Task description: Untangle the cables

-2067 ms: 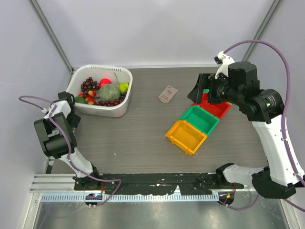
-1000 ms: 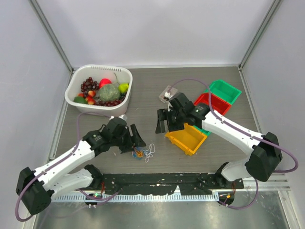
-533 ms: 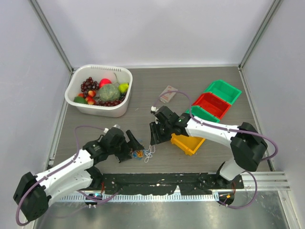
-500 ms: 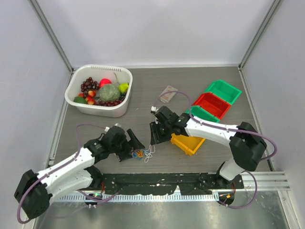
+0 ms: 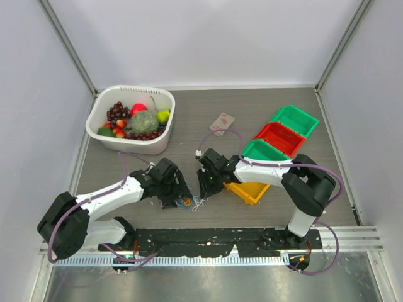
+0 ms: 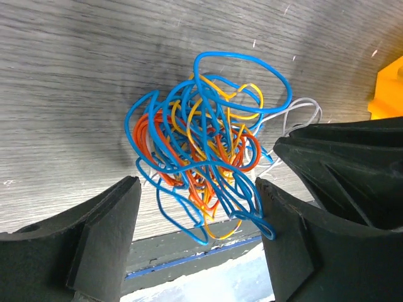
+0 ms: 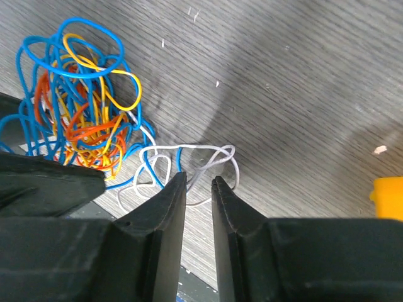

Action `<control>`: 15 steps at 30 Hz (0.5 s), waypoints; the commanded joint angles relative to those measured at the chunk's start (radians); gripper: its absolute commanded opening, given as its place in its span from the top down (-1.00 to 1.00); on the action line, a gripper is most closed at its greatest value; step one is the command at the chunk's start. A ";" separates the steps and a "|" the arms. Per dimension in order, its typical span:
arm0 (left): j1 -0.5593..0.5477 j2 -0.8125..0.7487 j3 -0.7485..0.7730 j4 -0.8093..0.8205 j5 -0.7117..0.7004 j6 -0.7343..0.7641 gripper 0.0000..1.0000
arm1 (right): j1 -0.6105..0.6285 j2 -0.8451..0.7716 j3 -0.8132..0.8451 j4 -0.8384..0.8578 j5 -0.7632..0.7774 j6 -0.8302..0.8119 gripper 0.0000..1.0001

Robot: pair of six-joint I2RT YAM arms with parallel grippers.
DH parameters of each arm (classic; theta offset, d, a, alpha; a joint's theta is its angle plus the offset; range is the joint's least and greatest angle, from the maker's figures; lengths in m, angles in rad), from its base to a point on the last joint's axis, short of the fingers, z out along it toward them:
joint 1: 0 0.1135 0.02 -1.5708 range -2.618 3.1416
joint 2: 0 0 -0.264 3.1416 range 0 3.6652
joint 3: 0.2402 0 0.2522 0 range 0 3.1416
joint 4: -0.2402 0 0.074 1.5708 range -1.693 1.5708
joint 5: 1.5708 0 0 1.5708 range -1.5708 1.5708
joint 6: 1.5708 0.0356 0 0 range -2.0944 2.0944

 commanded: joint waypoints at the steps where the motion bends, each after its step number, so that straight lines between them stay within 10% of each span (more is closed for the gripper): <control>1: 0.002 -0.054 -0.040 0.008 -0.047 -0.001 -0.47 | 0.007 -0.001 0.017 -0.001 0.057 -0.041 0.48; 15: 0.002 -0.040 -0.073 0.031 -0.039 0.001 -0.15 | 0.012 -0.150 -0.004 -0.026 -0.065 -0.102 0.21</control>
